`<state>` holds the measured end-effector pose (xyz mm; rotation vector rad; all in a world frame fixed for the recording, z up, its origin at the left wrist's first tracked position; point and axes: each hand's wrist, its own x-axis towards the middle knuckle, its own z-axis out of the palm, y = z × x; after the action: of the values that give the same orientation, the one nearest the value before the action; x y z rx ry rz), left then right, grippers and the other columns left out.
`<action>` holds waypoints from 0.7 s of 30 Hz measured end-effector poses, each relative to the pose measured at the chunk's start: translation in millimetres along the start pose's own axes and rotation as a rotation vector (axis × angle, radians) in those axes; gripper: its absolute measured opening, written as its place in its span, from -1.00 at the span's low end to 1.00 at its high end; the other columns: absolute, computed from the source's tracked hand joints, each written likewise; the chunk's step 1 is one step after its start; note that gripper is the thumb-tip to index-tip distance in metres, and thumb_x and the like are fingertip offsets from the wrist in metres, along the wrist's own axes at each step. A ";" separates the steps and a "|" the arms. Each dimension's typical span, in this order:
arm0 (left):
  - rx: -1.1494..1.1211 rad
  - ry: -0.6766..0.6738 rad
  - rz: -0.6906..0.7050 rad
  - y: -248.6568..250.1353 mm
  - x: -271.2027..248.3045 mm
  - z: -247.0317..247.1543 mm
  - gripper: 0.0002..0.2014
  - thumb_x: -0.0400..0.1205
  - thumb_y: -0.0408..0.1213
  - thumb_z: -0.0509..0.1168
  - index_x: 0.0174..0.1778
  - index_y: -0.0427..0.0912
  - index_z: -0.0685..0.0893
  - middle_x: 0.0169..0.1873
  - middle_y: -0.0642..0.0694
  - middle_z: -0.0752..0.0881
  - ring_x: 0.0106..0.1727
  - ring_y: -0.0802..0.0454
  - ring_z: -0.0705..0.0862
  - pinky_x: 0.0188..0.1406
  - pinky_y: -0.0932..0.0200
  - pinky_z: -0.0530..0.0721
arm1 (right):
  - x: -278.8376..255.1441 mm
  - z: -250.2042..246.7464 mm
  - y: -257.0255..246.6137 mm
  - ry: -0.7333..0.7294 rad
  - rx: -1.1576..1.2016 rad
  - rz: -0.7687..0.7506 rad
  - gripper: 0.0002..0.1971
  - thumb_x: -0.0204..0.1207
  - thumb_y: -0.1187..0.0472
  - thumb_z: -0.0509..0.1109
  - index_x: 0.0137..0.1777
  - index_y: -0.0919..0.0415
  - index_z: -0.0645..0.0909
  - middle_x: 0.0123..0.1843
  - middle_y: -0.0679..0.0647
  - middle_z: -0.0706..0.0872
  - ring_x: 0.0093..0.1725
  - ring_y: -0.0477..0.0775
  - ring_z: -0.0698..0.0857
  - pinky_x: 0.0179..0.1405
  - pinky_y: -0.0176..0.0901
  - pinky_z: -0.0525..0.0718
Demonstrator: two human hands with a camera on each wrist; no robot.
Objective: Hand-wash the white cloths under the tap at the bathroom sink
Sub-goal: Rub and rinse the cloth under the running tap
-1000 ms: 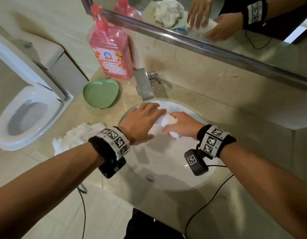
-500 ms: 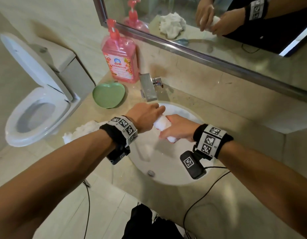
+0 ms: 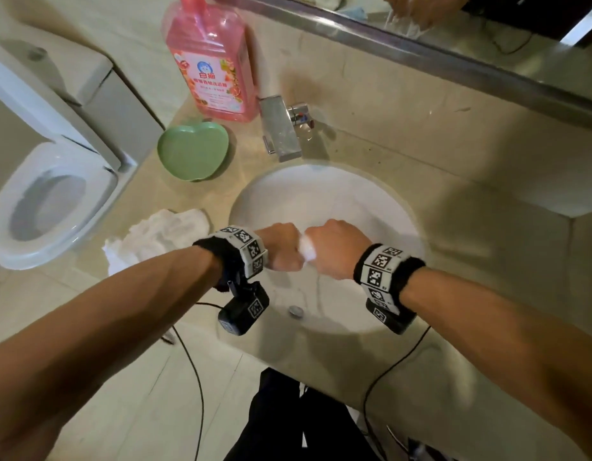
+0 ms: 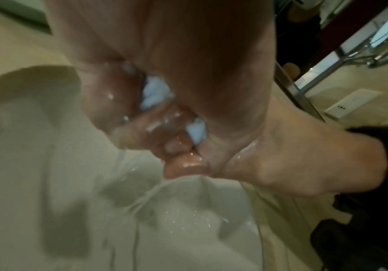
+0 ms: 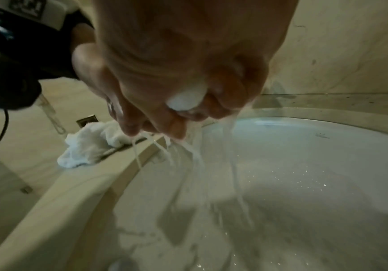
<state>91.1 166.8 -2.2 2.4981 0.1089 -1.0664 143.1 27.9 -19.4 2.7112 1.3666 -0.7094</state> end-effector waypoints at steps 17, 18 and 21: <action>0.138 0.449 0.202 -12.4 -12.5 -28.0 -0.27 0.42 -0.01 0.51 0.50 0.02 0.38 0.37 -0.09 0.48 0.31 -0.13 0.57 0.30 -0.13 0.60 | -6.2 -45.6 23.4 0.028 0.545 0.212 -0.48 0.38 -0.01 0.63 0.30 0.15 0.63 0.12 0.09 0.77 0.00 0.12 0.71 -0.14 -0.11 0.56; 0.201 0.530 0.272 -12.1 -18.8 -28.7 -0.21 0.40 0.00 0.49 0.54 0.03 0.32 0.46 -0.10 0.42 0.43 -0.16 0.48 0.39 -0.17 0.54 | -7.6 -51.9 23.8 0.018 0.686 0.264 -0.49 0.38 0.03 0.64 0.28 0.18 0.63 0.08 0.11 0.79 -0.07 0.10 0.74 -0.19 -0.09 0.64; 0.389 0.619 0.328 -6.6 -34.1 -30.6 0.04 0.28 0.12 0.50 0.63 -0.12 0.17 0.57 -0.18 0.29 0.58 -0.26 0.25 0.56 -0.20 0.37 | -14.3 -70.9 14.5 0.009 1.003 0.300 -0.68 0.34 0.15 0.64 0.05 0.18 0.68 -0.25 0.12 0.80 -0.40 0.00 0.72 -0.48 -0.16 0.64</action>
<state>86.2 188.4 38.5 2.9712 -0.3506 -0.1688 174.2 23.8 47.3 3.4710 0.6168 -1.6945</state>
